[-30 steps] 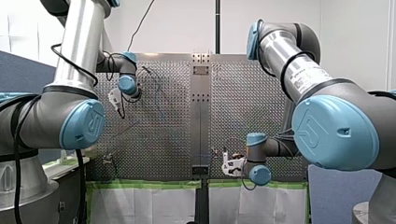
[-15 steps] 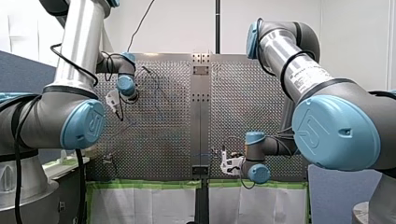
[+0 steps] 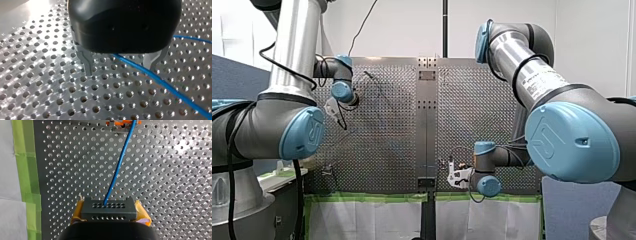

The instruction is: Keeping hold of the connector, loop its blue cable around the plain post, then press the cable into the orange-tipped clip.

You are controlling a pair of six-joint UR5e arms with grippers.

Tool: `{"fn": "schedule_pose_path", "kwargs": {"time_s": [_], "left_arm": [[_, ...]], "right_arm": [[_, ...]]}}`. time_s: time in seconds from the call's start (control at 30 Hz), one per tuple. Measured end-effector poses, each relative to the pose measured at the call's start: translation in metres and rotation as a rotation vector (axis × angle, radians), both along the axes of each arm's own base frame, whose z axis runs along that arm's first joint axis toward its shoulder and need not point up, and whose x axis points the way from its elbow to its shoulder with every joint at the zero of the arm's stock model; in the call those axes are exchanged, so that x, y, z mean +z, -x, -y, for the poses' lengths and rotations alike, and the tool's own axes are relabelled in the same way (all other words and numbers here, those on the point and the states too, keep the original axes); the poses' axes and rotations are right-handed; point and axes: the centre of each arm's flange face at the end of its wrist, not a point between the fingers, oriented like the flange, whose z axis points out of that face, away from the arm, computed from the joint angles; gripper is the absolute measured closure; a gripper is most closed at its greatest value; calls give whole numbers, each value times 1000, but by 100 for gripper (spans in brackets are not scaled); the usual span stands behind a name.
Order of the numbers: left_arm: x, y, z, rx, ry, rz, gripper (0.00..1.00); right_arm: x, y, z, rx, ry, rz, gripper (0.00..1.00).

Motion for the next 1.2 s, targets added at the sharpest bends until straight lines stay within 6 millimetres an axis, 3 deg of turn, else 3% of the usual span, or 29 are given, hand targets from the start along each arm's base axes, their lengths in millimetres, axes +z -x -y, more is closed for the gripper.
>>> {"fn": "schedule_pose_path", "kwargs": {"time_s": [0.53, 0.87, 1.2], "left_arm": [[9, 6, -15, 24, 95, 89, 1], [13, 15, -14, 29, 84, 84, 1], [21, 38, -11, 23, 48, 72, 1]], "right_arm": [[0, -2, -1, 4, 2, 3, 100], [0, -2, -2, 11, -1, 3, 100], [-1, -4, -3, 15, -1, 2, 100]]}}
